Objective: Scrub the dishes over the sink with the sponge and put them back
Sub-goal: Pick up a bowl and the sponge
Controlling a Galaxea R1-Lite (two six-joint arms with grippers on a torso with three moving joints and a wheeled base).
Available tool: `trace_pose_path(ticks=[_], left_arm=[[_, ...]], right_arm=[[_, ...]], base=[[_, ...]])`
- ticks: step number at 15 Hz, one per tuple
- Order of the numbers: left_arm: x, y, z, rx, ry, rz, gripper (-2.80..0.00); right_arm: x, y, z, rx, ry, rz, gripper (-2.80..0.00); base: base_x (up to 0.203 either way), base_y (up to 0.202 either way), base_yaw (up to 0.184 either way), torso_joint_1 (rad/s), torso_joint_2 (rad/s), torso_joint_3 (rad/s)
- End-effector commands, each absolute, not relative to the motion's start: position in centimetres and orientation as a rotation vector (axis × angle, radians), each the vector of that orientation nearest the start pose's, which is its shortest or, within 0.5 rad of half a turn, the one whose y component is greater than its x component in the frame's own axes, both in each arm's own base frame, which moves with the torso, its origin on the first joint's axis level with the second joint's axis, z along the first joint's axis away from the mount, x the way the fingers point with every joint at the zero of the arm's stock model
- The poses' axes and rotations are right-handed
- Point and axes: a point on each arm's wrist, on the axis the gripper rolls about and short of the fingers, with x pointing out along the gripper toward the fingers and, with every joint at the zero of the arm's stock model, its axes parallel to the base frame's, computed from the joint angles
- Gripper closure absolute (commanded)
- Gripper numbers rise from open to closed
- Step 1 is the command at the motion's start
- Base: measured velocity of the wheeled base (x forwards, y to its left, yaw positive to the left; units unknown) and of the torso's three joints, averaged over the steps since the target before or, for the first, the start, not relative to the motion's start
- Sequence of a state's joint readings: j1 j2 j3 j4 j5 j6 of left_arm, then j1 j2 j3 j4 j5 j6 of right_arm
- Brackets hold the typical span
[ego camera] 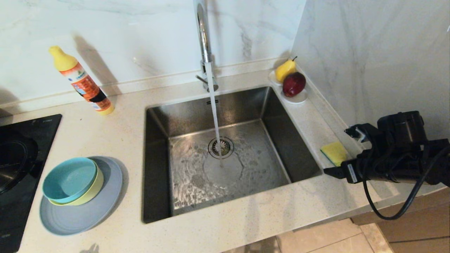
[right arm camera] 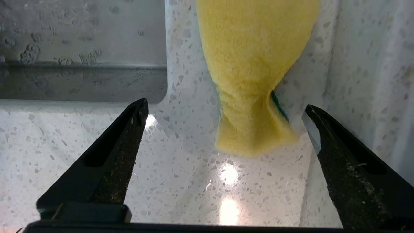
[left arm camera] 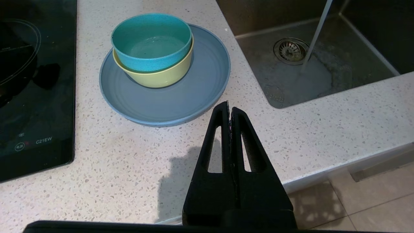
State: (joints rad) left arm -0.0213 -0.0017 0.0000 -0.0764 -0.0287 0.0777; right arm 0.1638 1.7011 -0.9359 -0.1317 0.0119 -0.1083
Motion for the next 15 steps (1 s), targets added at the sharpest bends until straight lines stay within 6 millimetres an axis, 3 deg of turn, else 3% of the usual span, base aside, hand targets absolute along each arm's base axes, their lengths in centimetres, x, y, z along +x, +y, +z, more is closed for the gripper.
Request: trace_pose_path(ticks=[1, 2, 3, 15], left_arm=[[-2.06, -0.02, 7.4, 0.078, -0.047, -0.049, 0.0], [-2.06, -0.02, 7.39, 0.078, -0.046, -0.049, 0.0], [-2.06, -0.02, 7.39, 0.078, -0.046, -0.049, 0.0], [-2.06, -0.02, 7.39, 0.078, -0.046, -0.049, 0.0]], right_arm=[[29.92, 4.98, 17.11, -0.163, 0.615, 0.208, -2.8], [29.98, 4.99, 17.14, -0.163, 0.614, 0.208, -2.8], [29.99, 5.0, 17.19, -0.166, 0.615, 0.209, 0.0], [29.75, 4.84, 17.58, -0.171, 0.611, 0.198, 0.0]], base=[[0.0, 0.0, 0.0, 0.0, 0.0, 0.0], [0.0, 0.0, 0.0, 0.0, 0.0, 0.0], [0.0, 0.0, 0.0, 0.0, 0.0, 0.0], [0.0, 0.0, 0.0, 0.0, 0.0, 0.0]])
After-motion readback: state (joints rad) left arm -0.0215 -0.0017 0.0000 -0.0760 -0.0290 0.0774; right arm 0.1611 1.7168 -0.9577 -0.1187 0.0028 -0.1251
